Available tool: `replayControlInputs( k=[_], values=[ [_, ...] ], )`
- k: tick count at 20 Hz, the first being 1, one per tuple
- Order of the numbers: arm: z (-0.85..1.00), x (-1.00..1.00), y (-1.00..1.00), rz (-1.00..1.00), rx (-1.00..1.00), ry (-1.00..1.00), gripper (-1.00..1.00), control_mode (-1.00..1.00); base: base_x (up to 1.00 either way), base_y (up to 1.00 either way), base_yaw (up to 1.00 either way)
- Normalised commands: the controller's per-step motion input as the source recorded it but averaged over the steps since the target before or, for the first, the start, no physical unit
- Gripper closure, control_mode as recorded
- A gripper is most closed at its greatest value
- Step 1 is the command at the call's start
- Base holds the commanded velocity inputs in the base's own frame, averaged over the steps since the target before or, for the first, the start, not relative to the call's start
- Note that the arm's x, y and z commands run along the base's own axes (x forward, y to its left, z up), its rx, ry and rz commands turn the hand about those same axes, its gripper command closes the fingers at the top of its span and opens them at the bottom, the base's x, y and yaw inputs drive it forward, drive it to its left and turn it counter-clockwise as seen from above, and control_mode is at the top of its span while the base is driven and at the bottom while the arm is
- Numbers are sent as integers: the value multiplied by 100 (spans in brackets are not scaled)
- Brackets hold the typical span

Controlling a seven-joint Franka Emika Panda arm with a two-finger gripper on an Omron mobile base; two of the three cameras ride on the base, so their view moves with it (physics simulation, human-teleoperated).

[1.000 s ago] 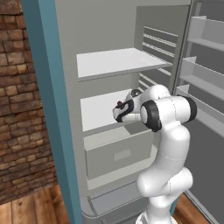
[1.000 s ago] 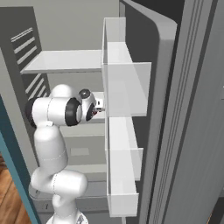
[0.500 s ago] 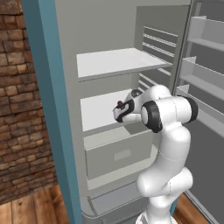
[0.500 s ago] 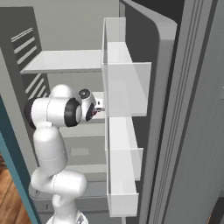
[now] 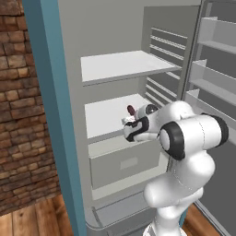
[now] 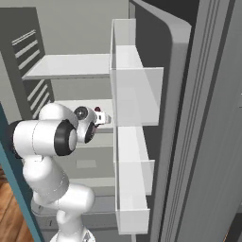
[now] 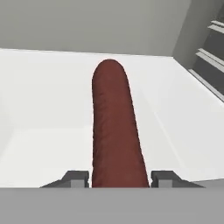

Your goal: Move the hot dog bun to the plate on the dining table and place the condiment next to that plate. Then navigate to the fridge and take the sausage and place it on the plate as well.

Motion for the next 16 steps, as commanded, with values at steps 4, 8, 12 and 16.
replayControlInputs(
  k=[4,8,12,16],
  values=[
    [96,-34,0,0,0,-4,100,-100,0,0,0],
    [82,-45,0,0,0,0,100,-100,0,0,0],
    [51,-63,0,0,0,2,100,-100,0,0,0],
    [35,-73,0,0,0,11,100,-100,0,0,0]
  ],
)
